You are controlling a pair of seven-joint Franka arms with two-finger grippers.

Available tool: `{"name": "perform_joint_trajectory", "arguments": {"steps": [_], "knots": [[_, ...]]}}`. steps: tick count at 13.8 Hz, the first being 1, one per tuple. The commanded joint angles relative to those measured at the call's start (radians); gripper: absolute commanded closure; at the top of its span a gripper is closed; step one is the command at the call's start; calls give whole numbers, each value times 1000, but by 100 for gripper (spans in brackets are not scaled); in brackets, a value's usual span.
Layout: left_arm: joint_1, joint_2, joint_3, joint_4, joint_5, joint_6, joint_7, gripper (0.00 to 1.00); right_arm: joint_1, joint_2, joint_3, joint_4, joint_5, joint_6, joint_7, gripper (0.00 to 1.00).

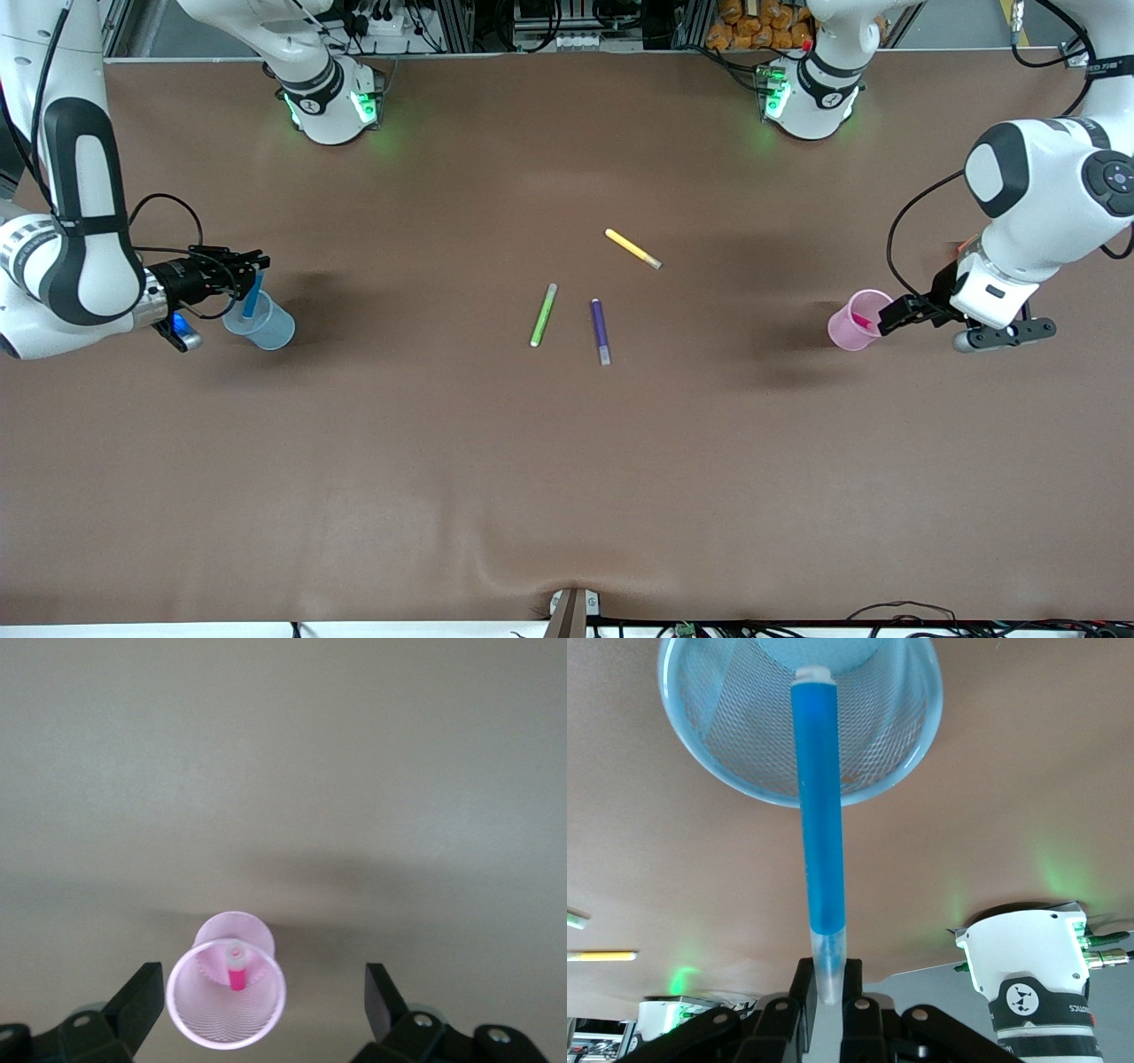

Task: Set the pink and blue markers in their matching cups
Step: 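Drop the blue marker into the blue cup and open both grippers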

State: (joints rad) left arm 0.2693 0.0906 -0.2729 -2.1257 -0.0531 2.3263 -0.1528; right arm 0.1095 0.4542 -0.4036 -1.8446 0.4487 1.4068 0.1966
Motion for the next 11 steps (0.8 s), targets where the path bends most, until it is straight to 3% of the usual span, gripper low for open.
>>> {"name": "perform_joint_trajectory", "arguments": {"steps": [1, 5, 6, 9, 10, 11], "knots": [[-24, 34, -3, 76, 13, -56, -57, 0, -2, 6, -12, -10, 35, 20, -23, 100], [-36, 28, -18, 203, 13, -206, -117, 0, -5, 35, -12, -8, 38, 61, -77, 100], [-35, 17, -32, 233, 13, -272, -134, 0, -5, 35, -12, -8, 44, 63, -80, 94], [-39, 14, -77, 407, 15, -471, -209, 0, -5, 40, -12, -1, 48, 63, -78, 10], [-36, 12, -92, 426, 15, -490, -212, 0, -5, 40, -14, 7, 48, 61, -74, 0], [-36, 6, -101, 432, 16, -492, -208, 0, -4, 38, -15, 16, 48, 58, -68, 0]]}}
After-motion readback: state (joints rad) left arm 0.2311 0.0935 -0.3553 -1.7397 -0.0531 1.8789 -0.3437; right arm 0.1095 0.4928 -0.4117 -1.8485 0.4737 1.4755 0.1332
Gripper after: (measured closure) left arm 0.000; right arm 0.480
